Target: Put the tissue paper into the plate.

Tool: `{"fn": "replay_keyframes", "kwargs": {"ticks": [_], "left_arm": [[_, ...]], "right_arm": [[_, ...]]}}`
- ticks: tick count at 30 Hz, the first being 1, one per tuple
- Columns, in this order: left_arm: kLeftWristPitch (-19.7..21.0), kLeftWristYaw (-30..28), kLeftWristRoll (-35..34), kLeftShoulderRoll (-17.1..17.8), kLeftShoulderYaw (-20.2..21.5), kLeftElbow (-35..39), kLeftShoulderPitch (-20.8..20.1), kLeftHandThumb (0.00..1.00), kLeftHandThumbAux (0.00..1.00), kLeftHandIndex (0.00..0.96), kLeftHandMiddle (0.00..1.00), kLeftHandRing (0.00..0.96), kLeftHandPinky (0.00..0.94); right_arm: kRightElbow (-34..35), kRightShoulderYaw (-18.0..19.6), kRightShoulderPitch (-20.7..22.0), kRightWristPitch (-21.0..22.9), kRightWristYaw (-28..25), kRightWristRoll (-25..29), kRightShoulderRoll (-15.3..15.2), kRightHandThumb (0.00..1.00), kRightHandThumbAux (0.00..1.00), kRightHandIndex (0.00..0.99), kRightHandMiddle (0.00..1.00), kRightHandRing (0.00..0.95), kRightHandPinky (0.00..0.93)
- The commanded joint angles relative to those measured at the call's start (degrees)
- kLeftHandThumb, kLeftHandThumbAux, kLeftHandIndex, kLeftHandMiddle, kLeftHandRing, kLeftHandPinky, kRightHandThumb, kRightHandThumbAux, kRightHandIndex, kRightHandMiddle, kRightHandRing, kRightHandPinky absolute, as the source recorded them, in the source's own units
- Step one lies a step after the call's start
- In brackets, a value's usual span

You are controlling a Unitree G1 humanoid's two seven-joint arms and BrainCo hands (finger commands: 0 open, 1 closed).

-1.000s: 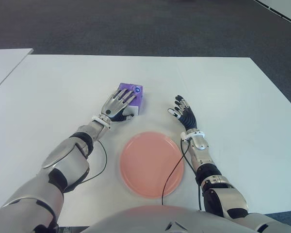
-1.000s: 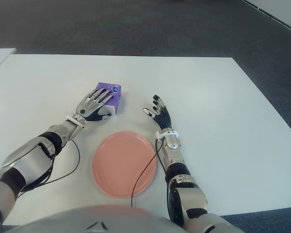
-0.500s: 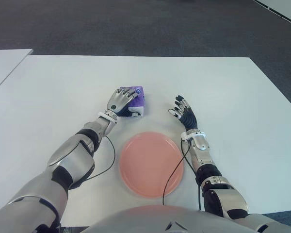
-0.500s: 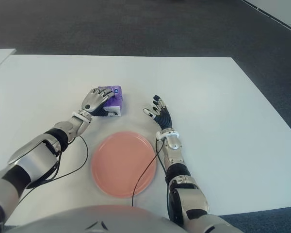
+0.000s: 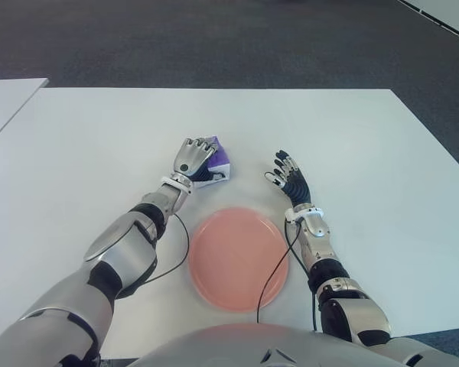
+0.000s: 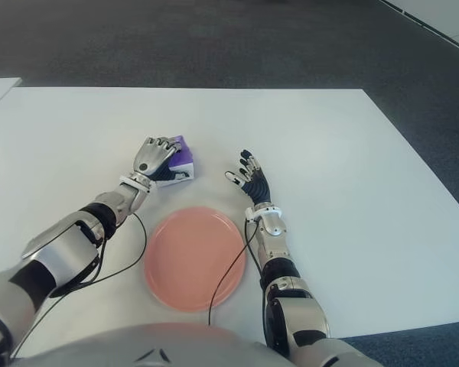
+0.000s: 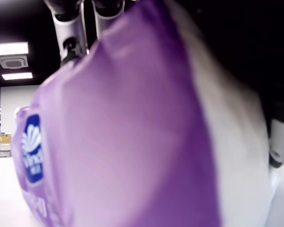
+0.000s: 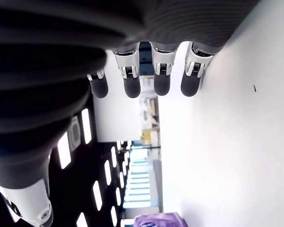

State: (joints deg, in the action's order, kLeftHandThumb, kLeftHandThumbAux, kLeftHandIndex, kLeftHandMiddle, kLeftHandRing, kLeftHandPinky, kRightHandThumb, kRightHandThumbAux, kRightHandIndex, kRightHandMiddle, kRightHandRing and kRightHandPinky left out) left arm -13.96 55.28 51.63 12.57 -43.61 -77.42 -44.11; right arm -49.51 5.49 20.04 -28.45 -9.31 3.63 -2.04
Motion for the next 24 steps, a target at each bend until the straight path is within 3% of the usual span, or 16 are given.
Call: {"fn": "replay_keyframes", "kwargs": {"ticks": [1,24], "left_arm": [[0.5,-0.3,0.3,-0.6,0.1,-1.7,2.4,0.729,0.703,0.442,0.870,0.862,0.864],[-0.2,0.6,0.7,0.6,0.1,-1.4,0.7,0.743,0.697,0.442,0.871,0.866,0.871]], "right_arm": [[-1.7,-0.1,-2.8,3.4,0.1,0.1,0.3,0.075,0.687,0.047,0.031,0.001,0.016],[-1.4,0.0,-2.7,3.5,-0.1,0.3,0.7,0.092,0.708,0.047,0.034,0.007,0.044]]}}
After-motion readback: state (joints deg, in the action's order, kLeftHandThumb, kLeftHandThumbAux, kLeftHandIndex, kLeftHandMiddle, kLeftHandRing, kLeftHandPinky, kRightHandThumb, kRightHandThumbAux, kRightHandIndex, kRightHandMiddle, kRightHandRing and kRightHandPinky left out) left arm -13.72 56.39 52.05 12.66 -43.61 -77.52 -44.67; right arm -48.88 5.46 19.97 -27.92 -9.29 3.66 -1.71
